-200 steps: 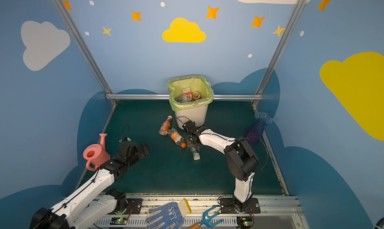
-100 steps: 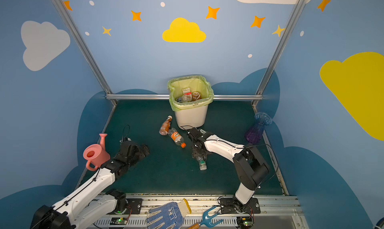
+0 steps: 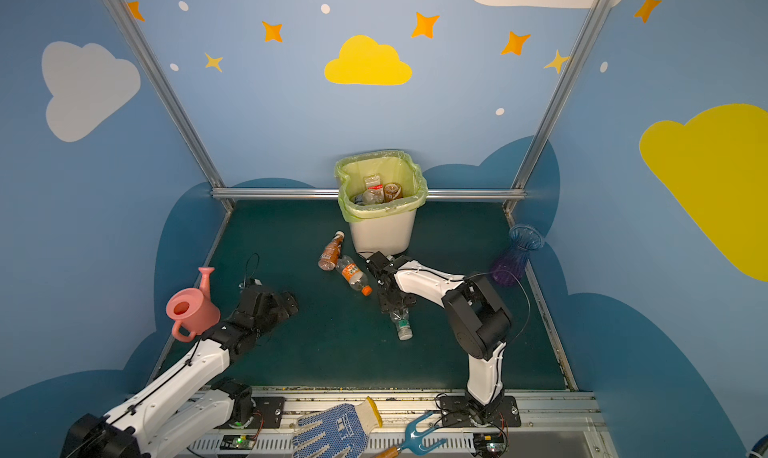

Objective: Throw the plastic bottles in the bin
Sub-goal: 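Lift the square clear bottle with the right gripper and drop it into the bin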

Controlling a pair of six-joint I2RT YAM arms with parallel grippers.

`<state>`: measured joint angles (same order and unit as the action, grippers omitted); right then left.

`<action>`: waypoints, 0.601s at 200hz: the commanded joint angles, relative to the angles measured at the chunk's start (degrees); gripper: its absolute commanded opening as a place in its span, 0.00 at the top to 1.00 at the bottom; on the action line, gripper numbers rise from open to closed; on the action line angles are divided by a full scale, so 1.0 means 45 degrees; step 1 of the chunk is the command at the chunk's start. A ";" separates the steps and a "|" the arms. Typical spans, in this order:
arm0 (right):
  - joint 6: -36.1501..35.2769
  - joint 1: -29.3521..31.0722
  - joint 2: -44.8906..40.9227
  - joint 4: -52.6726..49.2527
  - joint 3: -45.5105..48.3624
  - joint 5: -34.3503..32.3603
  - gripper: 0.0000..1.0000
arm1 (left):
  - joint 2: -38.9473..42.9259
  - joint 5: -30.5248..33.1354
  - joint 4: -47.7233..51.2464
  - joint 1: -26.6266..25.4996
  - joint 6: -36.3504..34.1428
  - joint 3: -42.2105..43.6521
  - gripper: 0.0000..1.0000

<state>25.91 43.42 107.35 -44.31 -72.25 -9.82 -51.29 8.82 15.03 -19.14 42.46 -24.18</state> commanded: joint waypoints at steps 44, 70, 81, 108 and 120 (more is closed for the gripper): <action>-0.0385 -0.0083 -0.1252 -0.0748 -0.0515 -0.0119 0.55 | 0.0180 0.0307 -0.0117 0.0087 -0.0005 0.0285 0.00; -0.0787 -0.0142 -0.2821 -0.0907 -0.1166 -0.0461 0.56 | -0.0129 0.0274 -0.0306 0.0111 -0.0082 0.0213 0.00; -0.0994 -0.0155 -0.3699 -0.1037 -0.1563 -0.0805 0.56 | -0.0322 0.0301 -0.0368 0.0112 -0.0118 0.0130 0.00; -0.1747 -0.0182 -0.6362 -0.0576 -0.2340 -0.2527 0.54 | -0.0909 0.0355 -0.0439 0.0161 -0.0280 -0.0145 0.00; -0.2869 -0.0248 -0.7616 0.0649 -0.2393 -0.3271 0.53 | -0.1195 0.0352 -0.0523 0.0190 -0.0388 -0.0296 0.00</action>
<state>20.34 42.83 83.50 -46.33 -80.86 -15.70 -54.81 9.56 13.58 -18.74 42.17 -23.42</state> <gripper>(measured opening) 0.548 0.997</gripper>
